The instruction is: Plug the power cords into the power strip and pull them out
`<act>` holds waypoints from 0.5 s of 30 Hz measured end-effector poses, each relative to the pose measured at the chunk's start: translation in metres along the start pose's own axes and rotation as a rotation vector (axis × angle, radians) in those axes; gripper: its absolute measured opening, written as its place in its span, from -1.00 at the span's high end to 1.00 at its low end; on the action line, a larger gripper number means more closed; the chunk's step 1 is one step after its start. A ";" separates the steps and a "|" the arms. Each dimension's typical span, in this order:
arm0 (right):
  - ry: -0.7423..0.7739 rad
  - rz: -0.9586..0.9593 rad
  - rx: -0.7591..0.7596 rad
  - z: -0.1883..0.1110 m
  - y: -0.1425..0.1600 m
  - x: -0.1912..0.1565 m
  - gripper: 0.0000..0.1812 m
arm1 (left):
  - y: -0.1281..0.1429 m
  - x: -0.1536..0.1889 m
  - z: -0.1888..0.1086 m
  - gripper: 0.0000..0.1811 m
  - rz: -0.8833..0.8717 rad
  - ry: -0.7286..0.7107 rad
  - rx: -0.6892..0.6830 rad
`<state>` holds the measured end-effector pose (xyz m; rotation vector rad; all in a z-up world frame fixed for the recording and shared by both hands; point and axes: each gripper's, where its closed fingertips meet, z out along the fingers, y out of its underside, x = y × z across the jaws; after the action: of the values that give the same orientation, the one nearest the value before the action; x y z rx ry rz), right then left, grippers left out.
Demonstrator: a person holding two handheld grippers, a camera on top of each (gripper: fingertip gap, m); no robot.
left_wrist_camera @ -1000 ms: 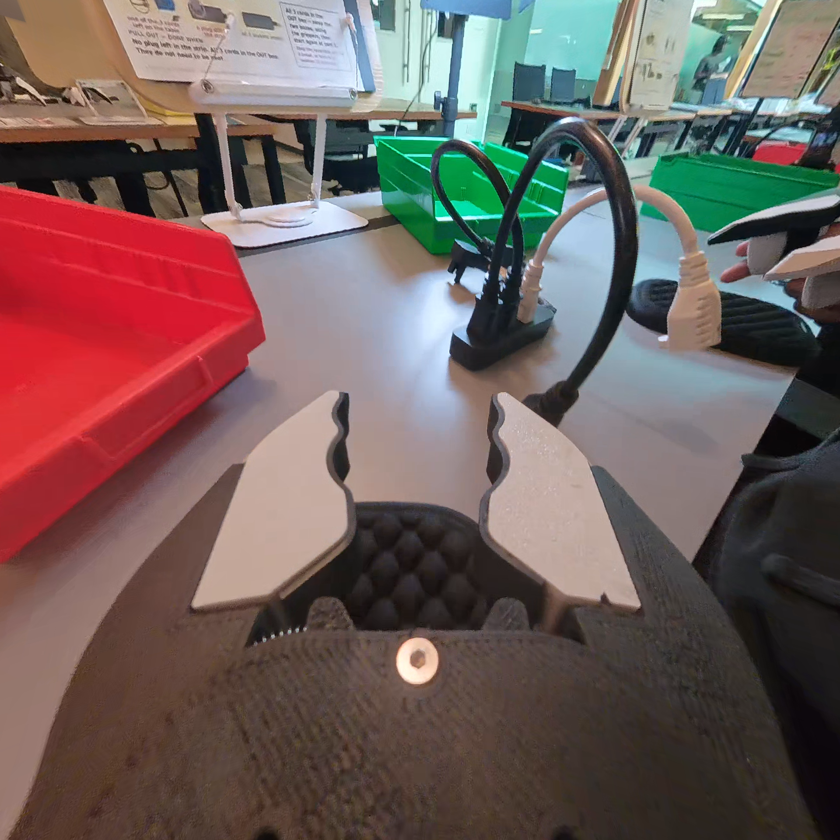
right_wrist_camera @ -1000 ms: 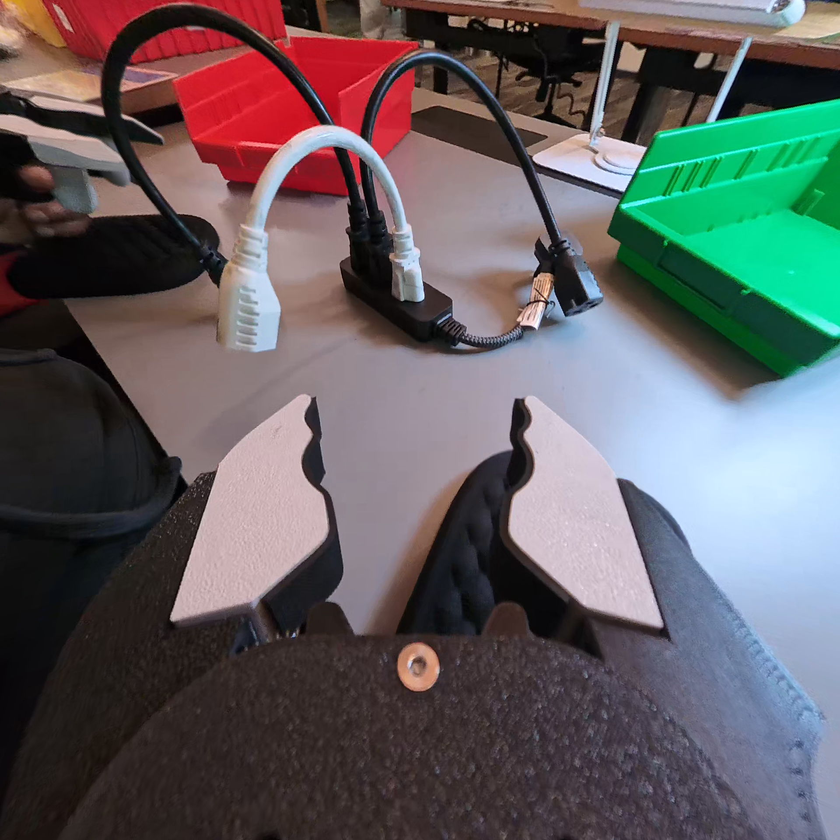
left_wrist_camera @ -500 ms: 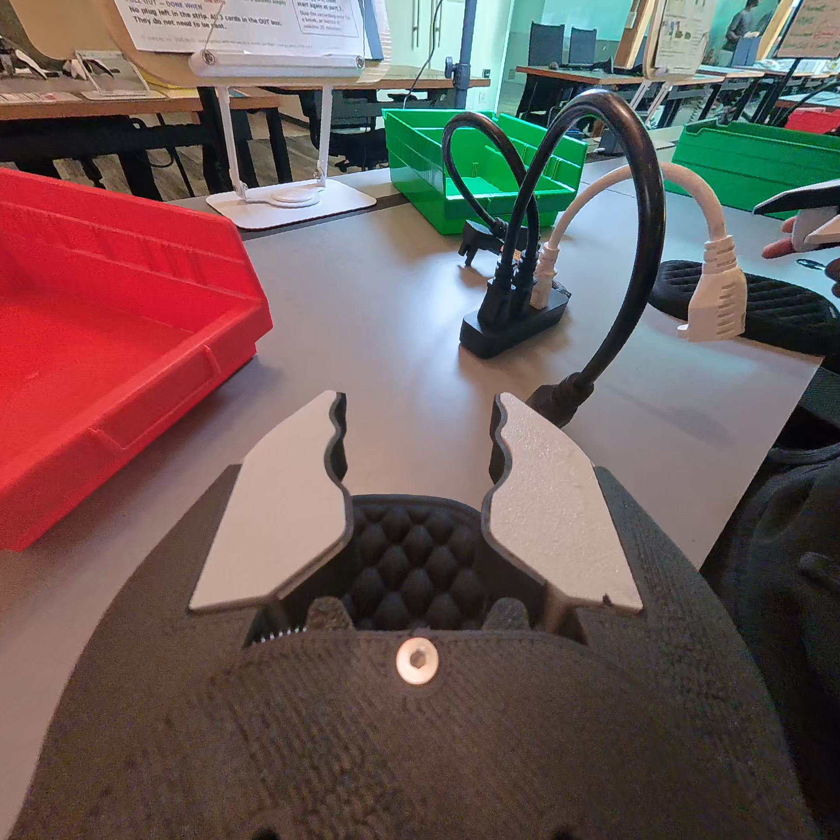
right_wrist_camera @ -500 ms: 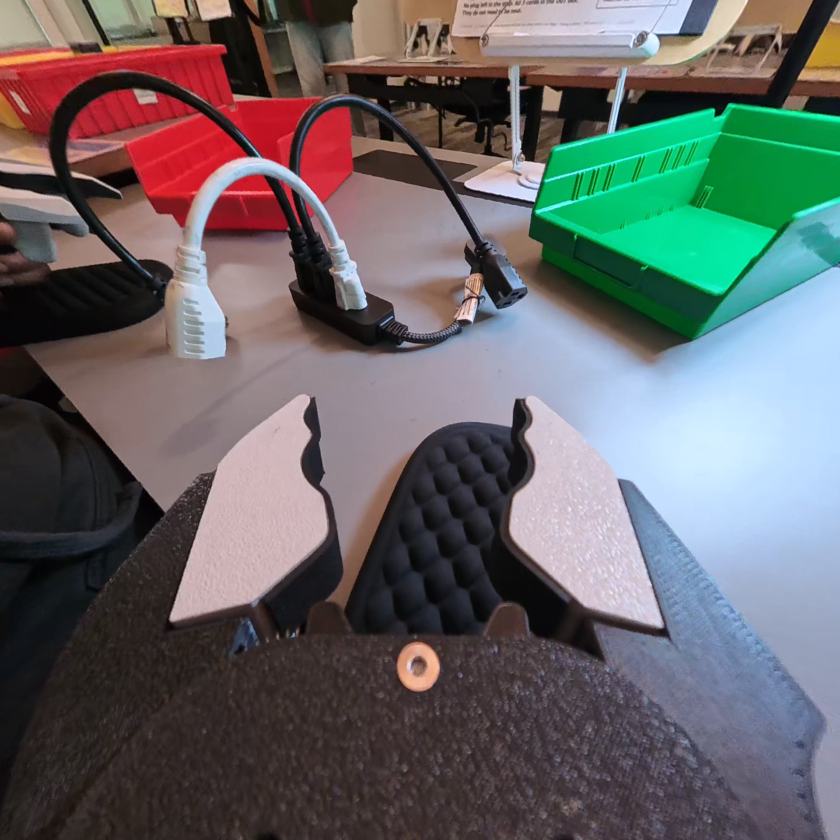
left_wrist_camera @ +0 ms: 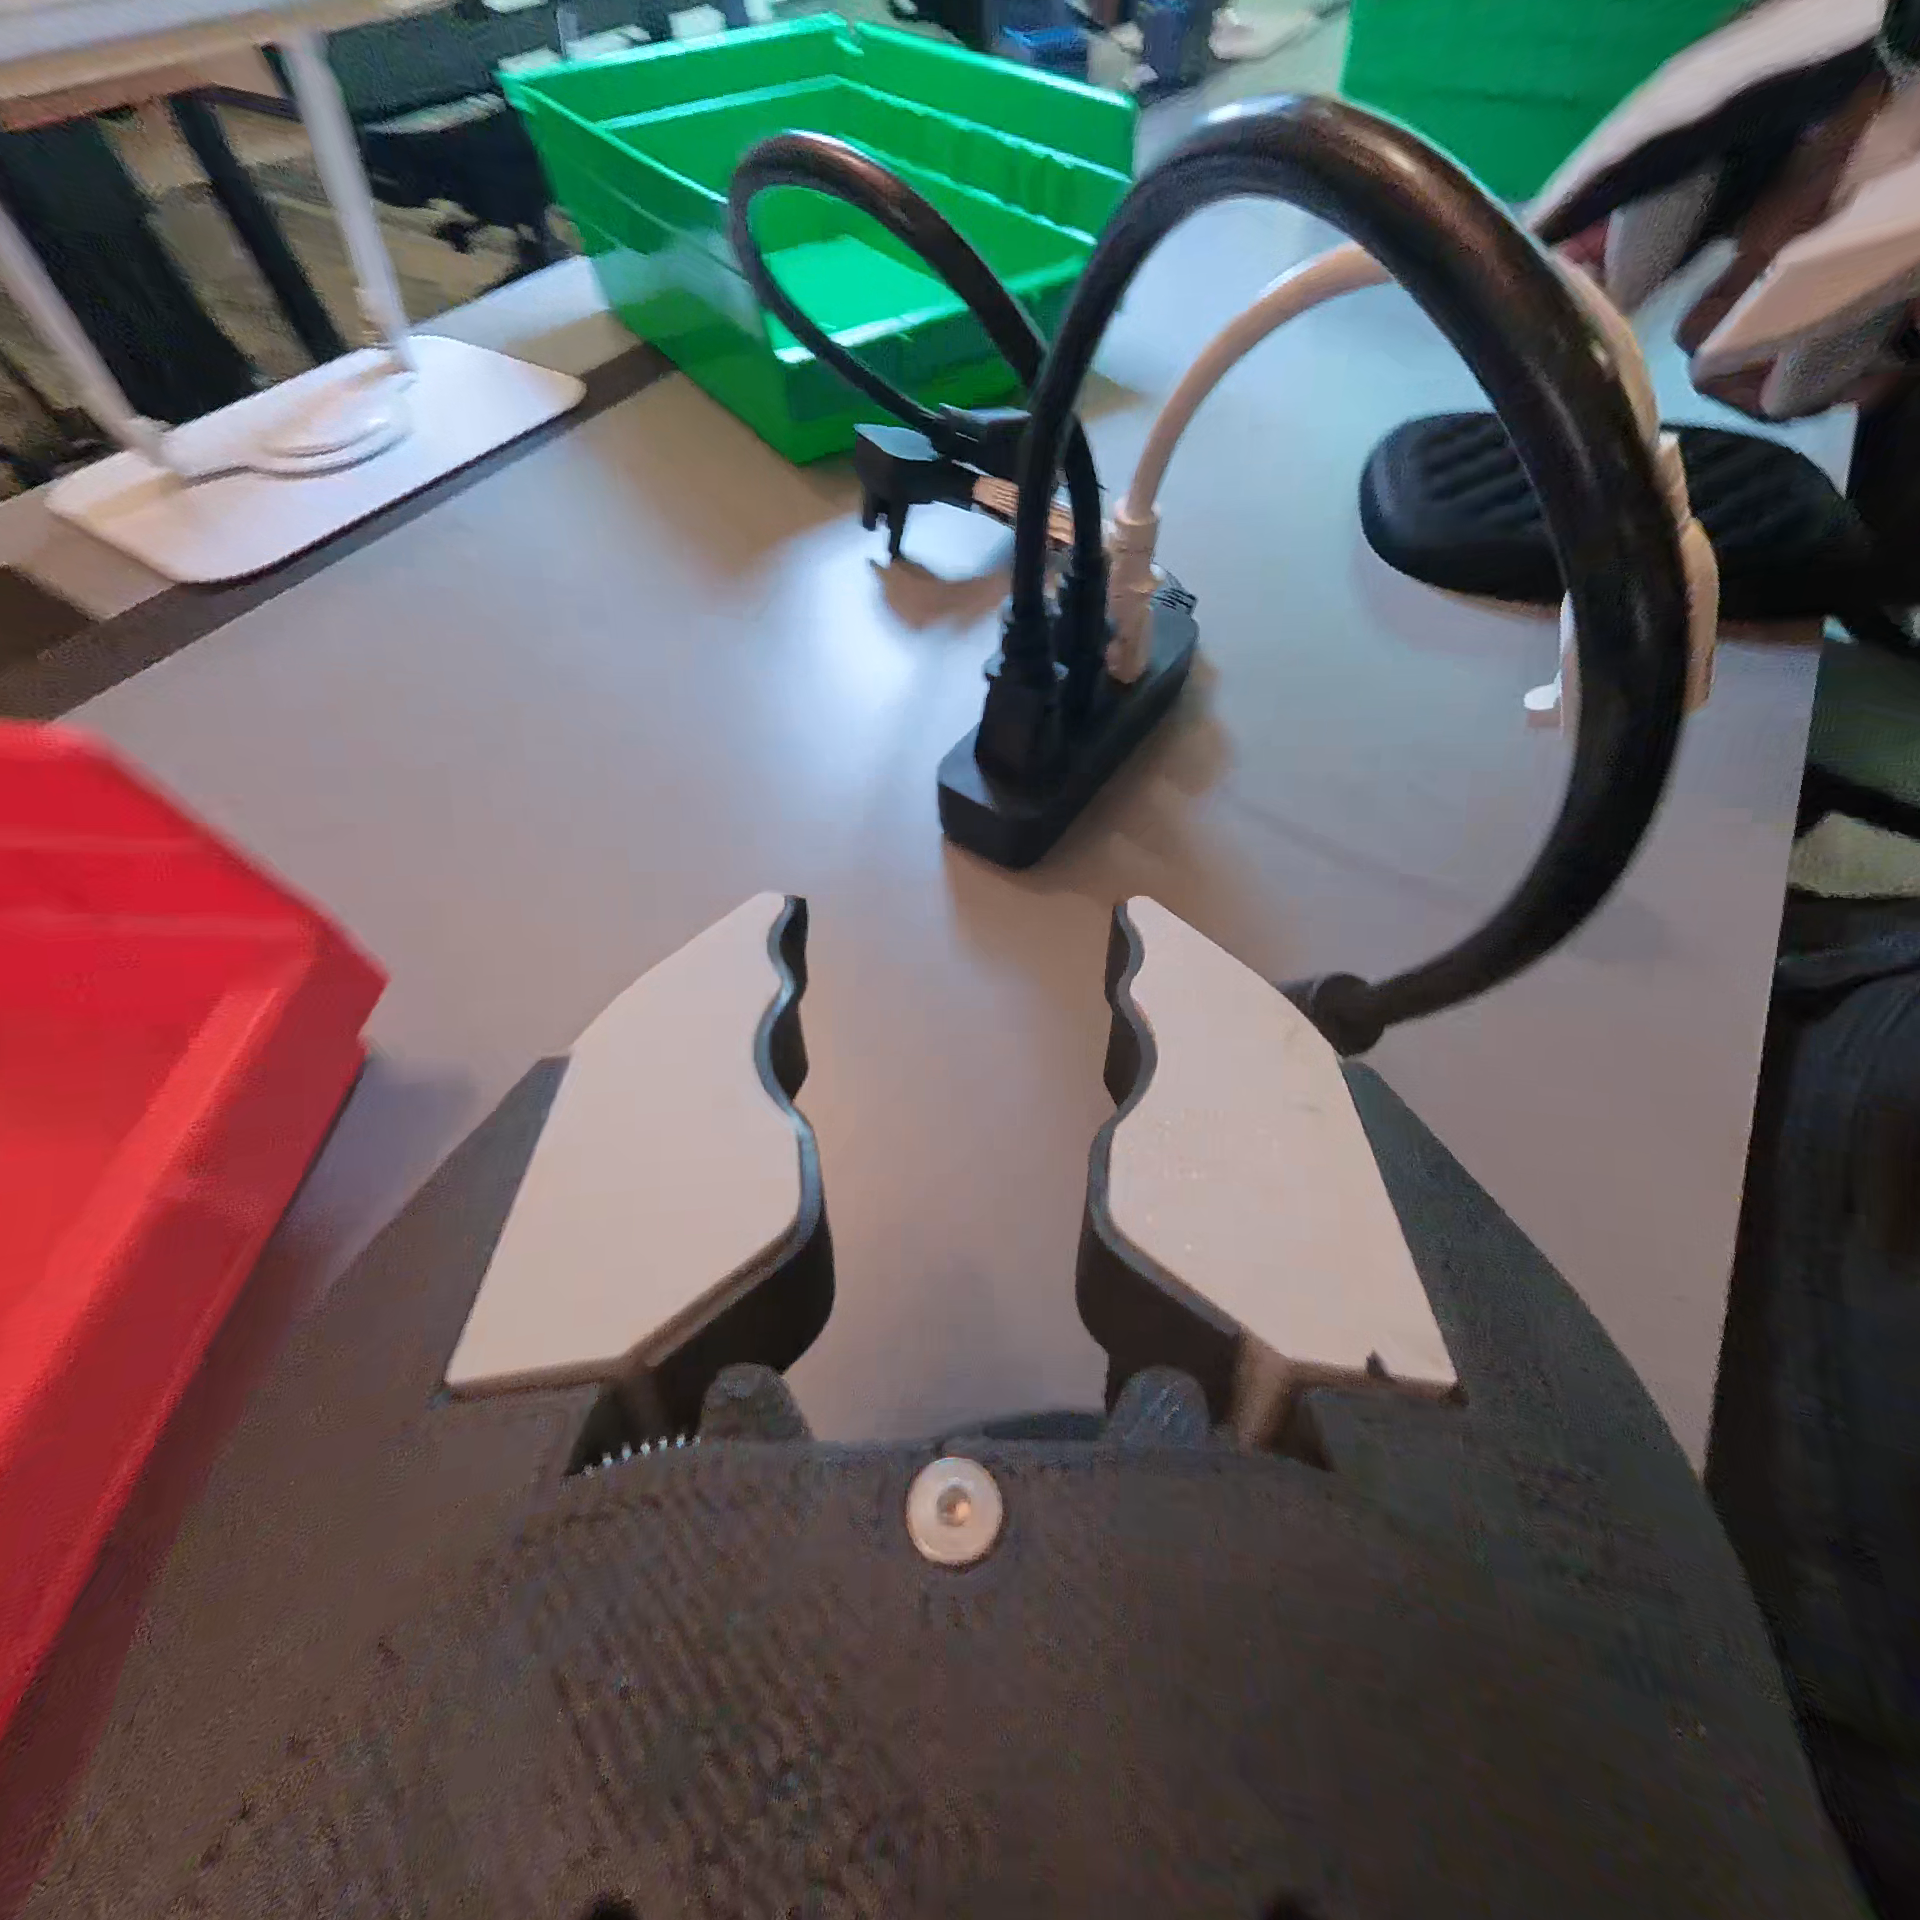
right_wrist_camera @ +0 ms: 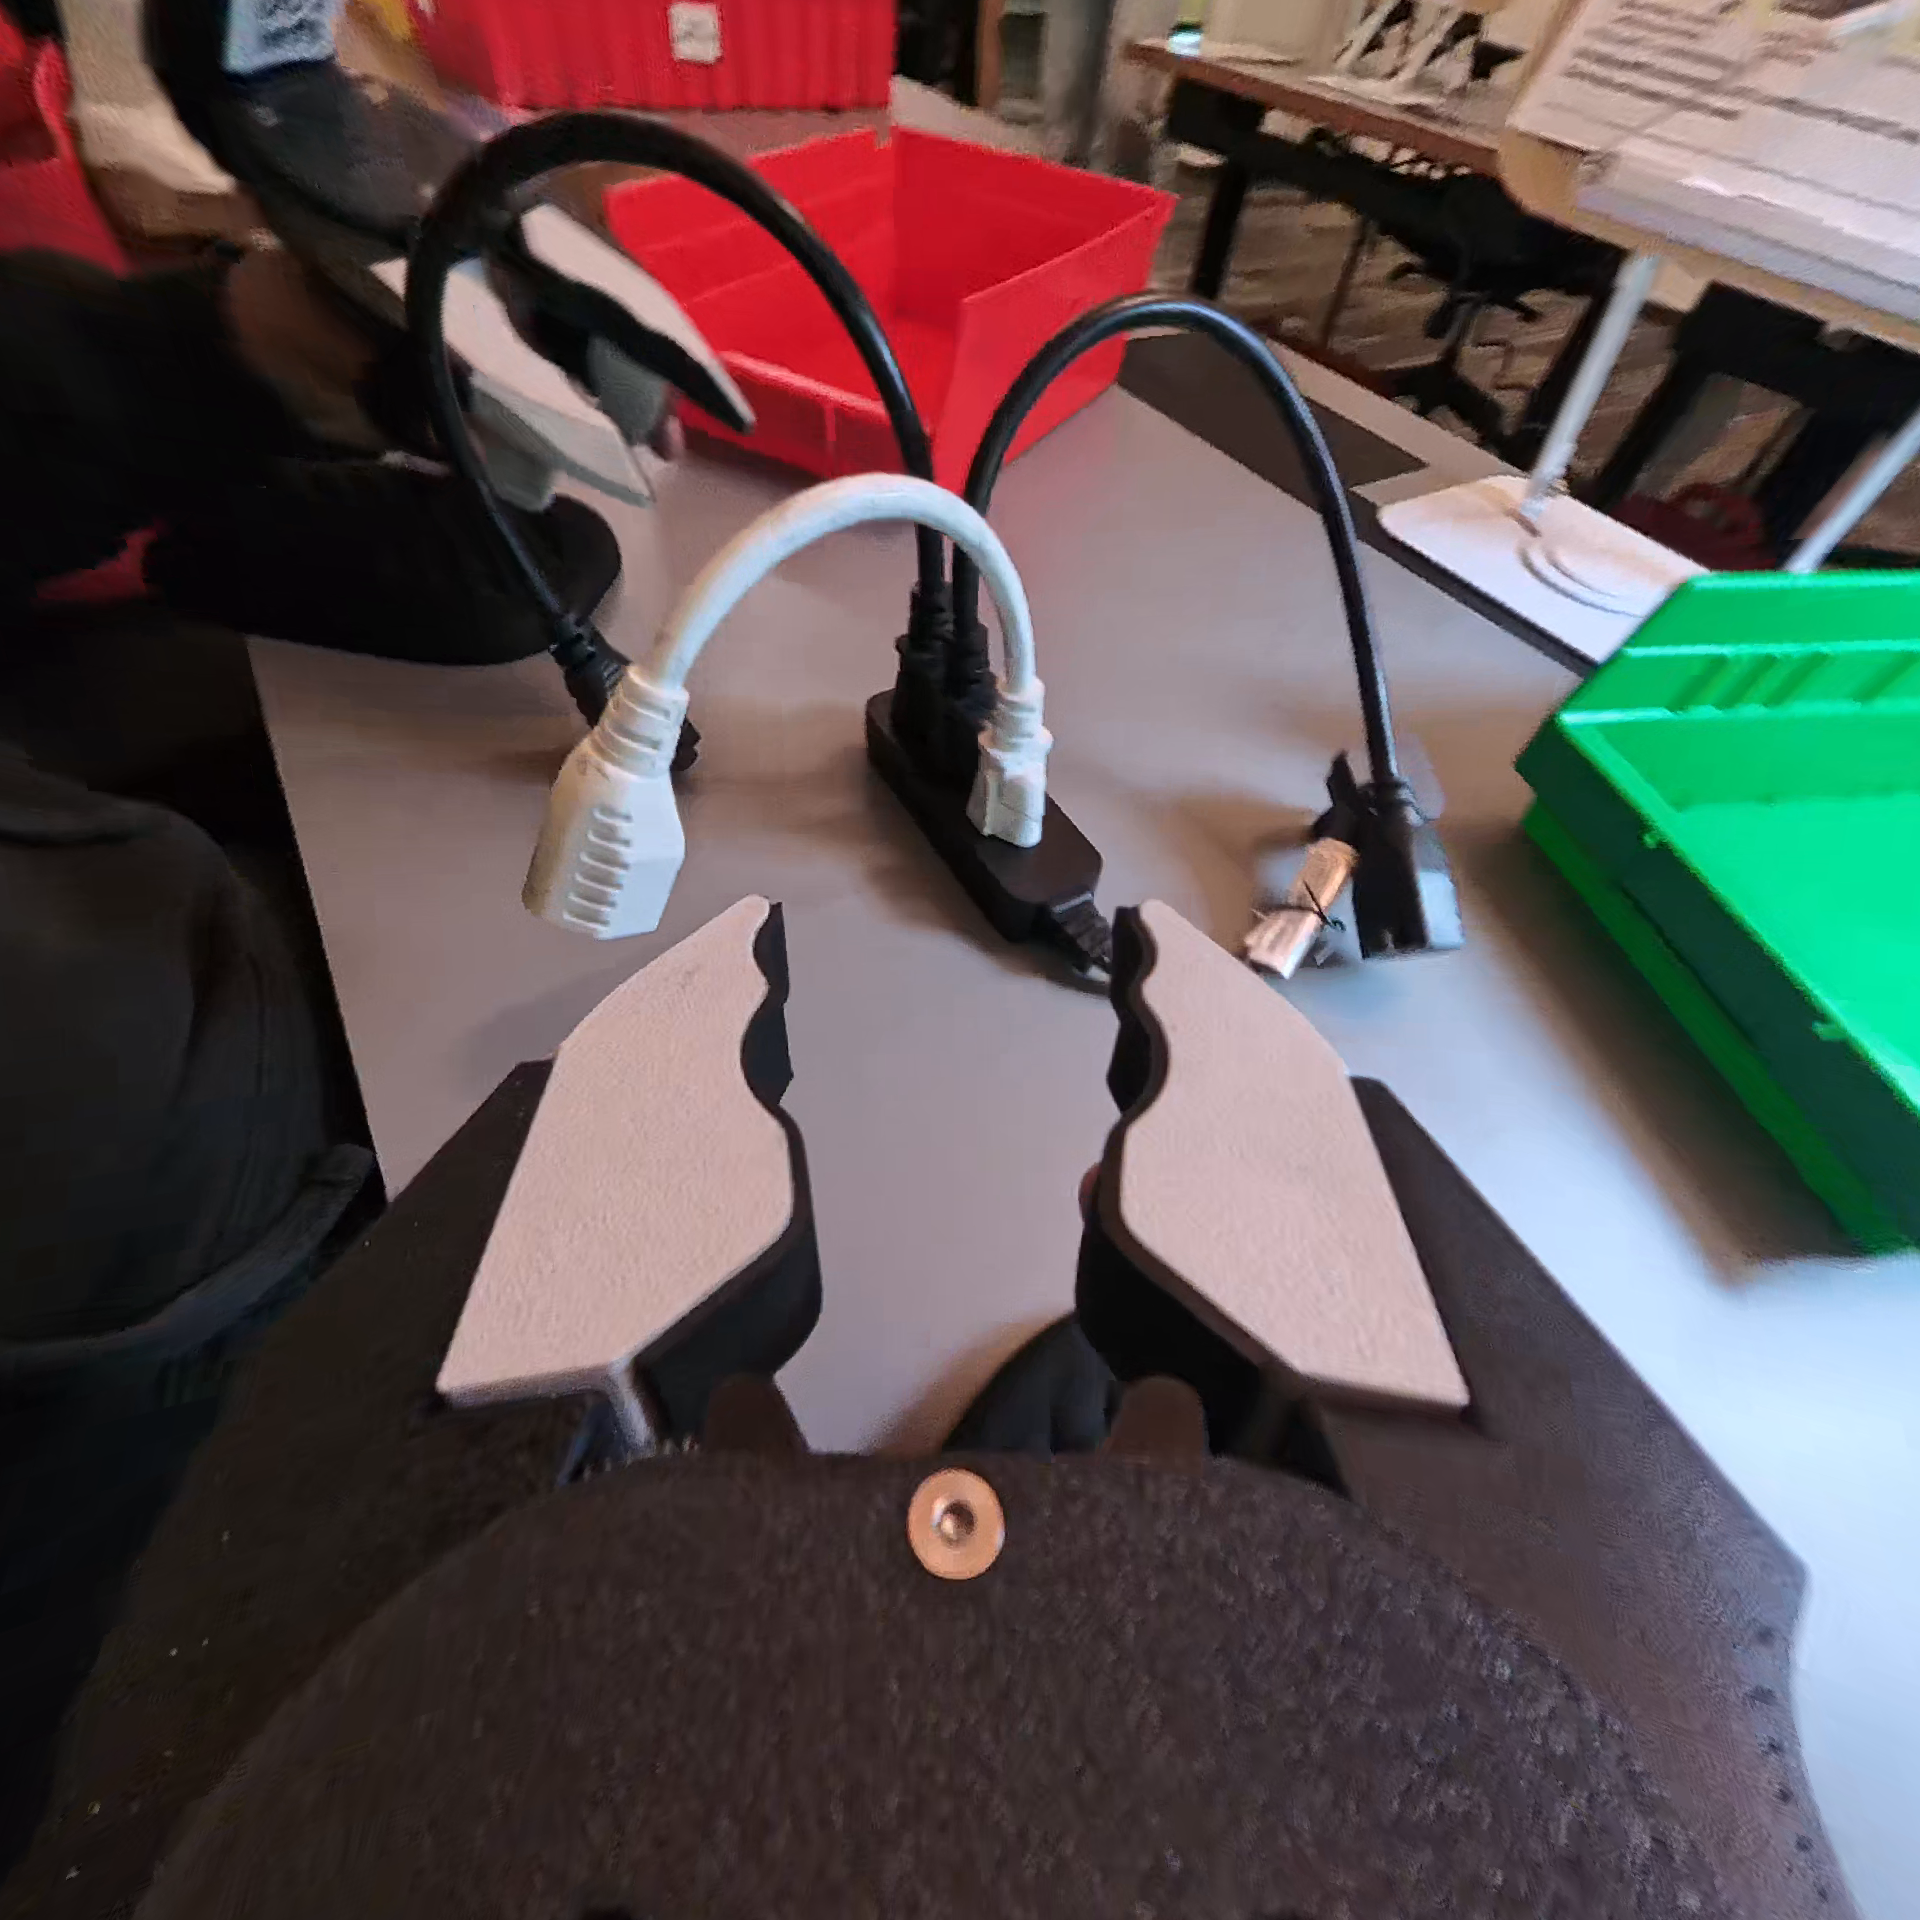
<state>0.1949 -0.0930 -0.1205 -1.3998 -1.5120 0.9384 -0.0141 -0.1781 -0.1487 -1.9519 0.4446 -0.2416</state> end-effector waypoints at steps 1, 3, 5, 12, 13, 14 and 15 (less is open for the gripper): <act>-0.023 -0.024 -0.017 0.008 -0.002 -0.001 0.35 | -0.001 0.003 0.012 0.40 0.030 0.029 -0.027; -0.071 -0.056 -0.058 0.026 -0.002 -0.002 0.36 | -0.001 0.009 0.035 0.40 0.072 0.084 -0.077; -0.109 -0.088 -0.080 0.043 -0.001 0.000 0.41 | 0.001 0.014 0.056 0.39 0.109 0.134 -0.119; -0.263 -0.125 -0.147 0.090 0.013 0.014 0.60 | 0.006 0.027 0.111 0.35 0.192 0.281 -0.237; -0.283 -0.126 -0.168 0.096 0.017 0.016 0.57 | 0.005 0.027 0.115 0.36 0.198 0.296 -0.245; -0.292 -0.130 -0.181 0.101 0.020 0.018 0.55 | 0.005 0.026 0.120 0.36 0.210 0.304 -0.251; -0.306 -0.137 -0.184 0.106 0.023 0.020 0.54 | 0.005 0.025 0.123 0.36 0.222 0.314 -0.258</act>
<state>0.1040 -0.0692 -0.1777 -1.3008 -1.9402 0.9804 0.0525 -0.0875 -0.2043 -2.0995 0.9317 -0.3635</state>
